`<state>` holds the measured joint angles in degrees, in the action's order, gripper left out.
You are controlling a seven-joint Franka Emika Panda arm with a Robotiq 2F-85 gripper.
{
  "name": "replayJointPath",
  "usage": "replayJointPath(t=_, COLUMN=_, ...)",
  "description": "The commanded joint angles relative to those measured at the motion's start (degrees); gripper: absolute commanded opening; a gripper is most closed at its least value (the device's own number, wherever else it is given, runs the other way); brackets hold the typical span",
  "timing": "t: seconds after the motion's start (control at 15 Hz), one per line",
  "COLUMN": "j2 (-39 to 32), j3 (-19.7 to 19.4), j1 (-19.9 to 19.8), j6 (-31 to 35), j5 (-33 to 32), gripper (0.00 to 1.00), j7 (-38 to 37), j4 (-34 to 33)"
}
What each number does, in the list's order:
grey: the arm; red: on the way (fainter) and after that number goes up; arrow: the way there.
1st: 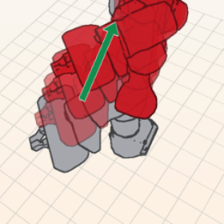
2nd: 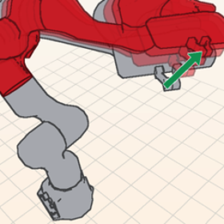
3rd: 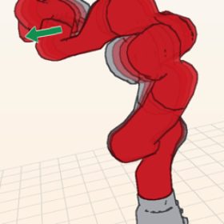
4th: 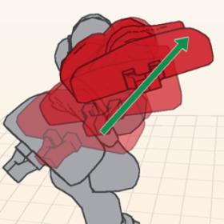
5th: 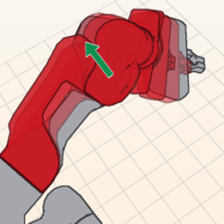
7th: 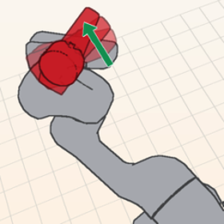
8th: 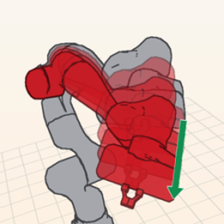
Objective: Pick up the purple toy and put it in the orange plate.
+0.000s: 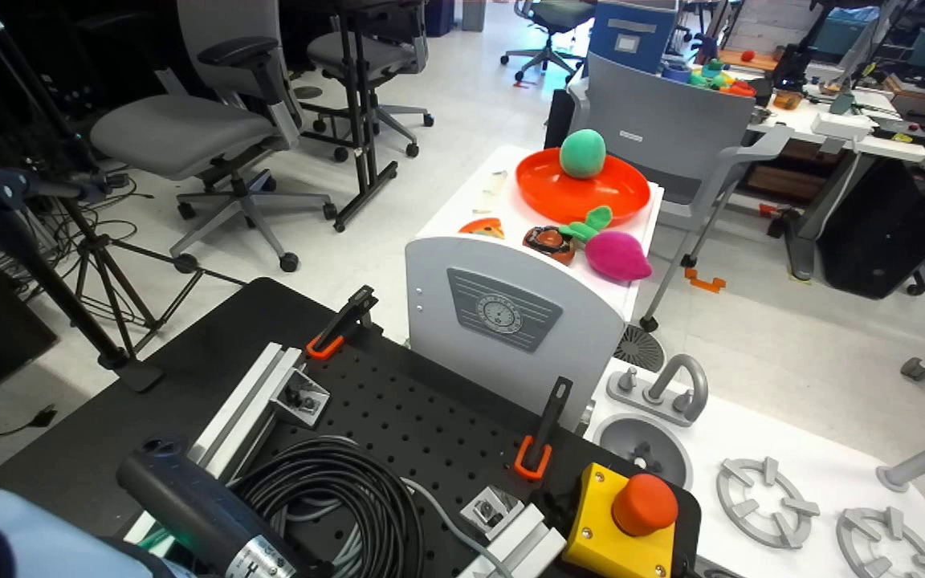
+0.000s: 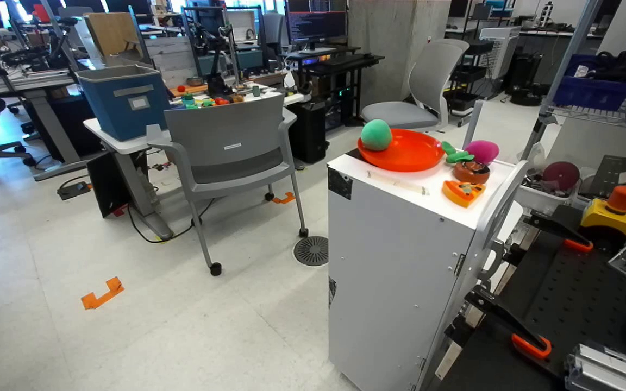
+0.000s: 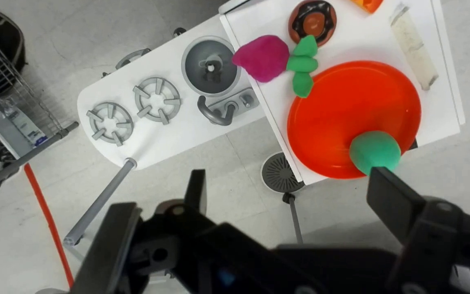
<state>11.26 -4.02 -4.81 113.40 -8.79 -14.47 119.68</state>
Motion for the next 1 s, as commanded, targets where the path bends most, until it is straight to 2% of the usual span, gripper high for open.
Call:
replayJointPath(t=0.0, j2=-1.62, j3=0.18, j1=-0.38, j6=2.91, j5=1.07, gripper=1.00, j7=-0.63, j4=-0.79)
replayJointPath(t=0.6, j2=-8.14, j3=-0.48, j1=-0.17, j6=2.14, j5=4.55, gripper=1.00, j7=4.37, j4=-3.58)
replayJointPath(t=0.93, j2=-12.61, j3=-0.81, j1=-0.39, j6=1.77, j5=1.58, gripper=1.00, j7=5.30, j4=-4.96)
